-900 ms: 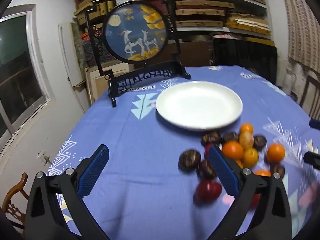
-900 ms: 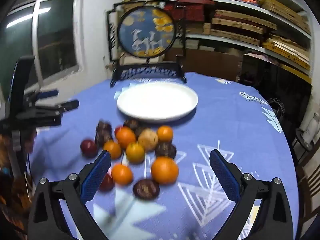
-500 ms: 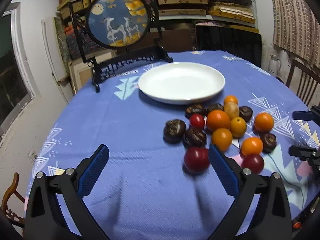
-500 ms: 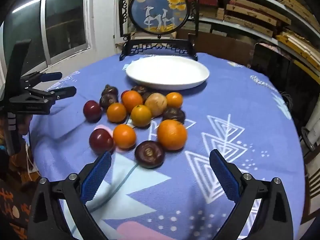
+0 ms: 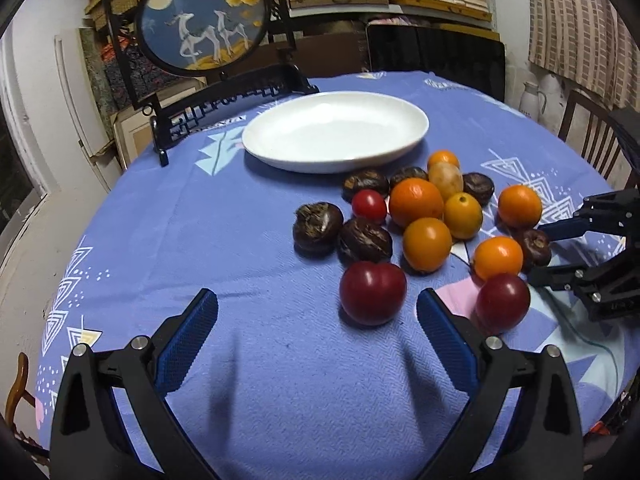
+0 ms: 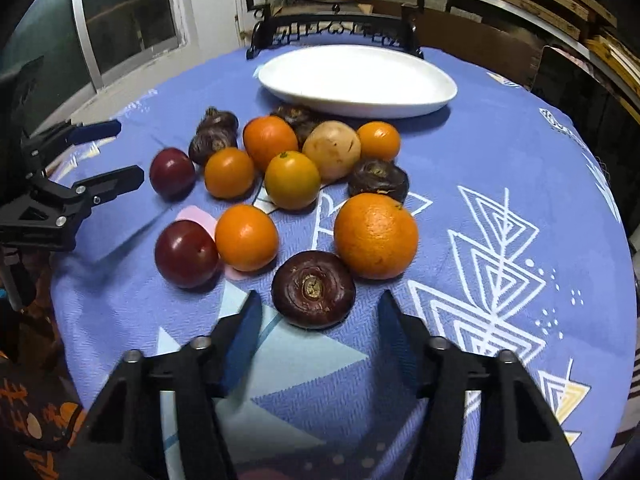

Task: Organize fruits
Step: 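Grasp a red plum with the left tool while the right tool grasps a dark brown fruit, then carry both fruits over the white plate and open both tools to drop them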

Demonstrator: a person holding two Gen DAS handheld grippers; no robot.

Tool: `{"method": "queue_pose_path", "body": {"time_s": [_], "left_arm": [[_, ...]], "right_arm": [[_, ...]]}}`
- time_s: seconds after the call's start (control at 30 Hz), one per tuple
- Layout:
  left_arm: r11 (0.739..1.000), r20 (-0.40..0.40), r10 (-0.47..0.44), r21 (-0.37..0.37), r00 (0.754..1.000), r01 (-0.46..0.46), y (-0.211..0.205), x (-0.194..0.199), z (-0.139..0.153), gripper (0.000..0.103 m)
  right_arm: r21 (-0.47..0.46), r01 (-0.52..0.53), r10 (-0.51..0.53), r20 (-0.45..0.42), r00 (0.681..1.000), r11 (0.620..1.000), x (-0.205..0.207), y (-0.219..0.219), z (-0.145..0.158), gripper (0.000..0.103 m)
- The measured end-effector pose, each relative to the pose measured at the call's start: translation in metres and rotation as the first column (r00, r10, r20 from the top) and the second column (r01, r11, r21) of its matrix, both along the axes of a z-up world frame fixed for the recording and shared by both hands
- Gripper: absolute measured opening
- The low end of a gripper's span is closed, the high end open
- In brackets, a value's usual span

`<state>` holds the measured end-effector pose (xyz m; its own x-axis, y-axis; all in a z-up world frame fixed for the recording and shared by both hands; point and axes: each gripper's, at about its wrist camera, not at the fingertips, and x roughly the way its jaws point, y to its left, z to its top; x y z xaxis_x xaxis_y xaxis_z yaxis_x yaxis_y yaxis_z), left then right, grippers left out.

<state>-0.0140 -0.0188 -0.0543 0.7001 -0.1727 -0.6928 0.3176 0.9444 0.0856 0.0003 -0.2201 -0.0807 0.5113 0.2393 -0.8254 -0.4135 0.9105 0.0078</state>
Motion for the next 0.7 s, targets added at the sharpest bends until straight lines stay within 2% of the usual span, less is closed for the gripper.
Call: {"method": "queue_pose_path", "body": {"time_s": [0.2,0.47,0.5,0.53,0.6,0.7], "left_arm": [[0.999,-0.034,-0.015,0.039,0.999,0.017,-0.009,0.012,-0.009,0.098],[0.998,-0.086,-0.025,0.06,0.996,0.031,-0.021,0.03,-0.016,0.098],[0.997,-0.087,-0.022,0.067,0.996,0.028,-0.022,0.031,-0.016,0.094],[0.998,-0.095,-0.014,0.065,0.995,0.021,-0.022,0.033,-0.017,0.069],[0.999,-0.165,-0.029,0.017,0.986,0.032,-0.02,0.037,-0.02,0.039],[1.0,-0.167,-0.01,0.018,0.986,0.013,-0.019,0.035,-0.018,0.039]], "right_arm": [[-0.001,-0.023,0.023,-0.003,1.0,1.0,0.002,0.002,0.002,0.042],[0.009,-0.021,0.021,0.003,1.0,1.0,0.004,0.002,0.002,0.042],[0.01,-0.02,0.02,0.004,1.0,1.0,0.004,0.002,0.002,0.042],[0.01,-0.02,0.02,0.004,1.0,1.0,0.003,0.002,0.002,0.041],[0.012,-0.022,0.022,0.005,1.0,1.0,0.001,0.002,0.002,0.041],[0.017,-0.032,0.032,0.005,0.999,0.999,-0.003,0.002,0.004,0.041]]}}
